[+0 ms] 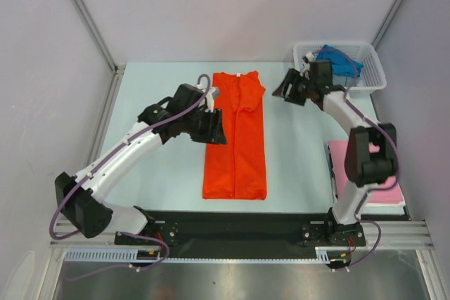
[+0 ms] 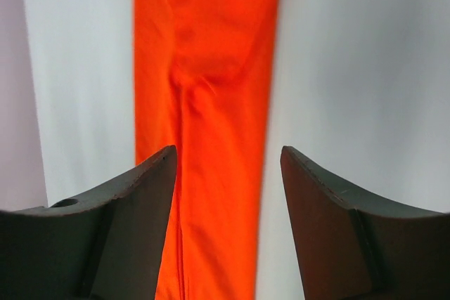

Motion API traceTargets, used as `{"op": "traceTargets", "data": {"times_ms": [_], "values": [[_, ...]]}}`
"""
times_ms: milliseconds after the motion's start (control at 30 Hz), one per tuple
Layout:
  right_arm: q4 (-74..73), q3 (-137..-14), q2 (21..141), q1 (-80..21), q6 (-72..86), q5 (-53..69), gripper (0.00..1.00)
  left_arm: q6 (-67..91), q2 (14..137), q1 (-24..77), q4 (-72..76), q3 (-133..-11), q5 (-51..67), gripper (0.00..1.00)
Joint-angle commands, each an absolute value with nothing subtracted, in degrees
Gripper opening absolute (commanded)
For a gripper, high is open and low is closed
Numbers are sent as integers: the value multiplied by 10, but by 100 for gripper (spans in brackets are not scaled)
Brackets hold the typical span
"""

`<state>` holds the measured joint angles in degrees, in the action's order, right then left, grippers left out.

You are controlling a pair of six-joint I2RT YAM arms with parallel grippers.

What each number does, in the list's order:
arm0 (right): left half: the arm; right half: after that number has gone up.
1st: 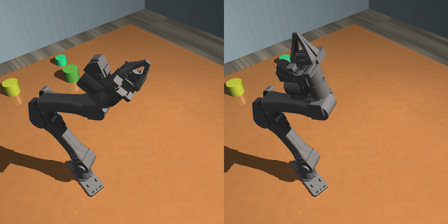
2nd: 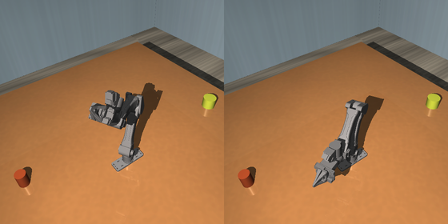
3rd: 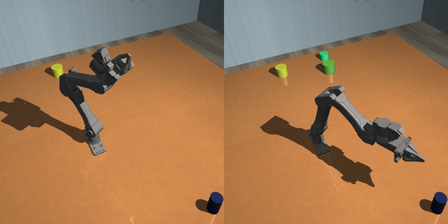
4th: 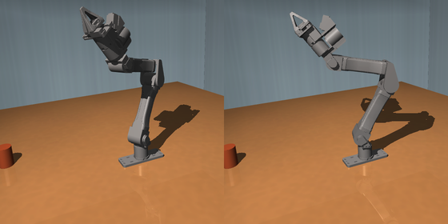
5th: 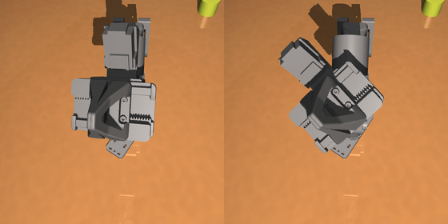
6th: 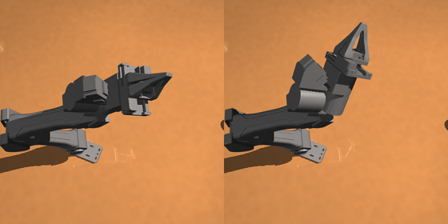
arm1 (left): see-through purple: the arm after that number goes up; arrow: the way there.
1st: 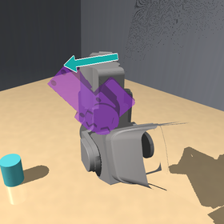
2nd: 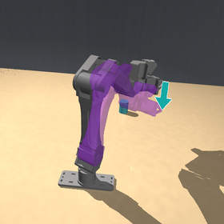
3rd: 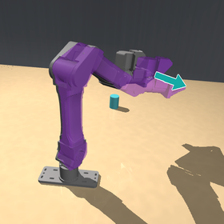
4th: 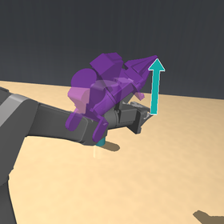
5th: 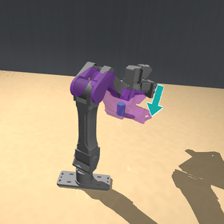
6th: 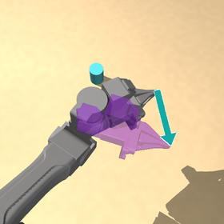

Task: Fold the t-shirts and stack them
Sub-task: Fold the tshirt

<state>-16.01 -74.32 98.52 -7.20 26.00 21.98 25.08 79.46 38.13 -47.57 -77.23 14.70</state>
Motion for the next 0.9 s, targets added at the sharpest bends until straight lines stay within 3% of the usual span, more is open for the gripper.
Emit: {"op": "traceTargets", "data": {"times_ms": [0,267,467,867], "values": [[-81,-870,1082,-105,255,250,66,252,754,343,-452,-727,101,54],[-55,-1160,1330,-141,235,281,70,273,687,306,-405,-614,119,53],[-68,-1292,1432,-156,201,263,75,312,644,305,-367,-539,144,53],[-47,-1340,1510,-155,190,289,76,348,606,306,-354,-510,162,53]]}}
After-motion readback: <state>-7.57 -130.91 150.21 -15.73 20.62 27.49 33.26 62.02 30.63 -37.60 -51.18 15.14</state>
